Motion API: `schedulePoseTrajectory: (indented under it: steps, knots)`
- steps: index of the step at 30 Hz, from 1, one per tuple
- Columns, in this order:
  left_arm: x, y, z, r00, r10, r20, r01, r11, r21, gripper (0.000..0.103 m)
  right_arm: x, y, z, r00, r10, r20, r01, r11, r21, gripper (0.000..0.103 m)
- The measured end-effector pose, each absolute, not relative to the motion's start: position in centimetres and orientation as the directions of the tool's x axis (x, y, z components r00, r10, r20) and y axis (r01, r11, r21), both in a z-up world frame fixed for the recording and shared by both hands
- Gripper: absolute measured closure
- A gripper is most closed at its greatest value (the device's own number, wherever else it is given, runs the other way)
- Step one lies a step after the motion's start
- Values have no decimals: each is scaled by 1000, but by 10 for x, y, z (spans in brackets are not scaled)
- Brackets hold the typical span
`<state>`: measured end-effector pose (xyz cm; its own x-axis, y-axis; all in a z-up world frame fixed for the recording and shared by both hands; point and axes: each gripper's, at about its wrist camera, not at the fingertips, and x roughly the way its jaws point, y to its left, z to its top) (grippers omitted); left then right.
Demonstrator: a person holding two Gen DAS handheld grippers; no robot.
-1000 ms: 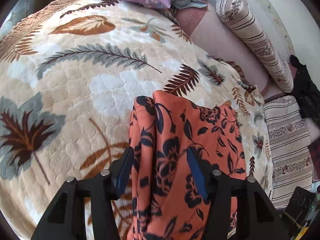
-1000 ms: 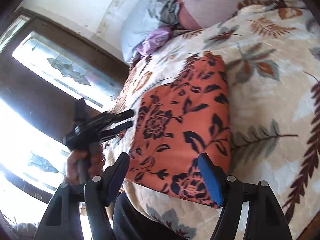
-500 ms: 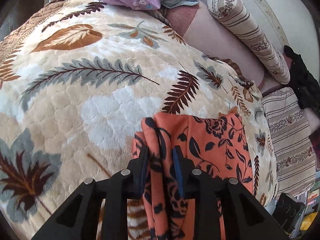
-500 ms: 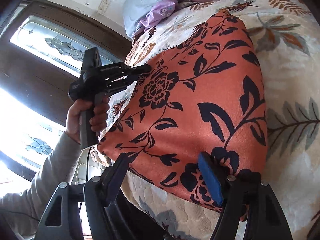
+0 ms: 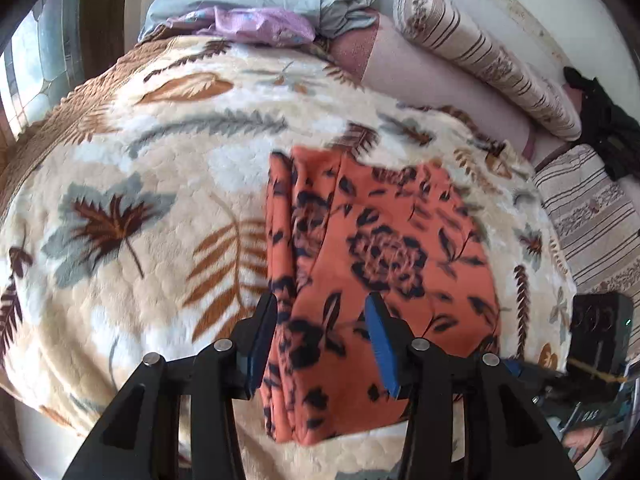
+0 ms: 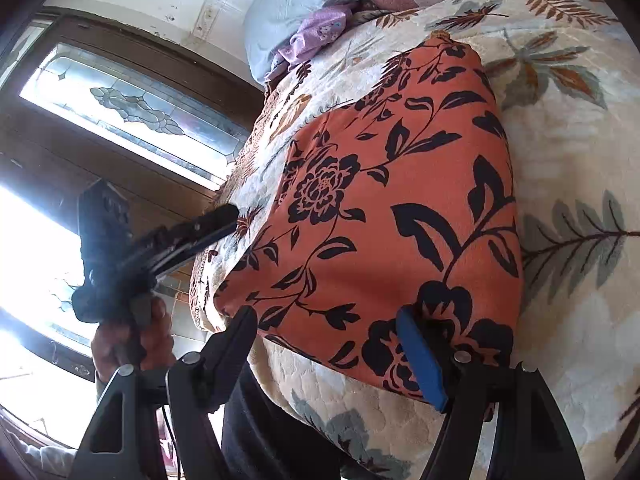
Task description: Fold small clothes
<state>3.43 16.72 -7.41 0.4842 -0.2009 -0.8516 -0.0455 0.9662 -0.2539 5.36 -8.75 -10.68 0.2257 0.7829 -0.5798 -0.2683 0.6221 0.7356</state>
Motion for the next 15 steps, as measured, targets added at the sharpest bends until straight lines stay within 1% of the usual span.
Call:
schedulePoseTrajectory:
  steps: [1,3,5,9,11,12,15]
  knots:
    - [31,166,-92,432,-165,-886,-73,973,-217,57,53,-87,-110,223,782,-582,-264,623,736,28]
    - [26,168,-115,395,-166,-904,-104,969,-223,57,54,-88,-114,220,787,-577,-249,617,747,28]
    - [17,169,-108,431,-157,-889,-120,966,-229,56,53,-93,-111,223,793,-566,-235,608,759,28]
    - [15,160,-95,455,-107,-884,-110,979,-174,55,51,-105,-103,251,790,-559,-224,609,761,28]
    - [13,157,-90,468,-89,-879,-104,982,-155,48,49,-113,-100,267,788,-555,-213,610,763,27]
    - [12,156,-88,475,-82,-876,-103,984,-148,42,48,-118,-99,276,788,-551,-203,608,768,27]
    - [9,154,-81,498,-63,-865,-93,988,-125,40,49,-133,-97,308,782,-542,-168,606,778,21]
